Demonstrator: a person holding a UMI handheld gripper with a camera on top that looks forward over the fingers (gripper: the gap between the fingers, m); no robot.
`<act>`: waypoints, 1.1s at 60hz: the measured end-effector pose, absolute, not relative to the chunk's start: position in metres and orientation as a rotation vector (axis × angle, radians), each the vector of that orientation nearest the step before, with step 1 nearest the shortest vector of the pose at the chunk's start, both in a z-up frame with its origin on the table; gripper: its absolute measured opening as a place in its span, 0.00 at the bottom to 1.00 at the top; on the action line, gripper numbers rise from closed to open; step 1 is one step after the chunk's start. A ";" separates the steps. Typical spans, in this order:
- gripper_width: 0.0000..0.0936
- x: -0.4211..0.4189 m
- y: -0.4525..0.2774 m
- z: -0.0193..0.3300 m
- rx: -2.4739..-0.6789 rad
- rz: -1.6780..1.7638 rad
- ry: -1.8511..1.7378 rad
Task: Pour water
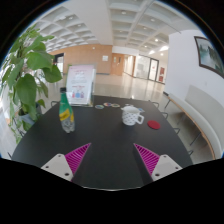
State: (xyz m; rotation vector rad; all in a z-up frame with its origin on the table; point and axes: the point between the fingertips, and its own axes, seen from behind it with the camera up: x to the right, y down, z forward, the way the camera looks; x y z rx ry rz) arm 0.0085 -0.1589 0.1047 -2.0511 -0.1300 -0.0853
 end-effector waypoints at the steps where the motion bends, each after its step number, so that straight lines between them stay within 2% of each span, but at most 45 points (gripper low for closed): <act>1: 0.91 -0.001 -0.158 0.104 -2.049 -0.074 -0.138; 10: 0.92 -0.085 -0.140 0.105 -1.991 0.023 -0.167; 20: 0.91 -0.164 -0.085 0.097 -1.946 0.078 -0.164; 37: 0.91 -0.201 0.011 0.073 -1.865 0.002 -0.166; 44: 0.83 -0.209 0.034 0.064 -1.879 0.010 -0.145; 46: 0.77 -0.210 0.038 0.063 -1.869 0.007 -0.147; 47: 0.68 -0.208 0.038 0.063 -1.861 0.002 -0.144; 49: 0.60 -0.205 0.043 0.064 -1.847 -0.009 -0.139; 62: 0.44 -0.208 0.041 0.070 -1.798 0.028 -0.167; 65: 0.44 -0.212 0.040 0.073 -1.790 0.051 -0.187; 66: 0.41 -0.214 0.039 0.077 -1.783 0.063 -0.192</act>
